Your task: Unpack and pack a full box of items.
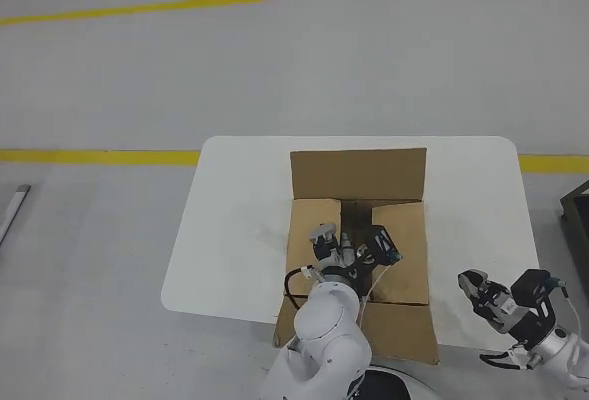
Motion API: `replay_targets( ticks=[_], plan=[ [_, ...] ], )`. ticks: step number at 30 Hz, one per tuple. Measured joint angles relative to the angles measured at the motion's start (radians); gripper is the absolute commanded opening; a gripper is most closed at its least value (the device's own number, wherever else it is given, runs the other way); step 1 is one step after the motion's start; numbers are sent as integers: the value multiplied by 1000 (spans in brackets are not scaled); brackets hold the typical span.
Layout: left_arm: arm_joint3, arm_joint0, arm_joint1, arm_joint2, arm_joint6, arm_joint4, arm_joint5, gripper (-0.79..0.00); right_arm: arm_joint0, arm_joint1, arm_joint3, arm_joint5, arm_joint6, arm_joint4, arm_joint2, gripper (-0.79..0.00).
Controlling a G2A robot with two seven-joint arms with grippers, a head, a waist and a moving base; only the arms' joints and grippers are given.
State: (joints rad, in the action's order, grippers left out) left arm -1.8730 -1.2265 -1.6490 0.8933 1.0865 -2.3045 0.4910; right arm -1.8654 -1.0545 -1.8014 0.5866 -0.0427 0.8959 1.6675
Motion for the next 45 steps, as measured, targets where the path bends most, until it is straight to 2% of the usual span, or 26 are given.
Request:
replay_targets(
  ticks=[13,19,27,31,33,34,35,36,39,45],
  plan=[
    [16,-3,2,4,-16,-13,-11,0,-10,1,-14,42,-3,21,20,-785],
    [99,29,-13,-18,-26,5,-72,0,-5,0,-9,49,2,21,20,-785],
    [263,117,-45,-68,115,-84,-174,0,-7,-1,8,57,-2,14,24,-785],
    [308,137,-56,-88,158,-160,-207,0,-3,-2,11,60,-1,7,27,-785],
    [325,144,-61,-92,174,-188,-221,-151,0,-2,10,60,2,5,27,-785],
    [332,147,-63,-92,179,-197,-223,-311,1,-2,9,60,3,4,27,-785],
    [339,149,-65,-92,183,-205,-223,-409,3,-2,9,60,4,4,26,-785],
    [344,151,-67,-90,185,-207,-225,-468,4,-2,9,60,6,4,25,-785],
    [347,152,-72,-81,184,-210,-228,-785,9,-3,9,59,10,4,22,-785],
    [337,142,-80,-64,178,-220,-224,-785,18,-4,15,59,16,4,16,-785]
  ],
)
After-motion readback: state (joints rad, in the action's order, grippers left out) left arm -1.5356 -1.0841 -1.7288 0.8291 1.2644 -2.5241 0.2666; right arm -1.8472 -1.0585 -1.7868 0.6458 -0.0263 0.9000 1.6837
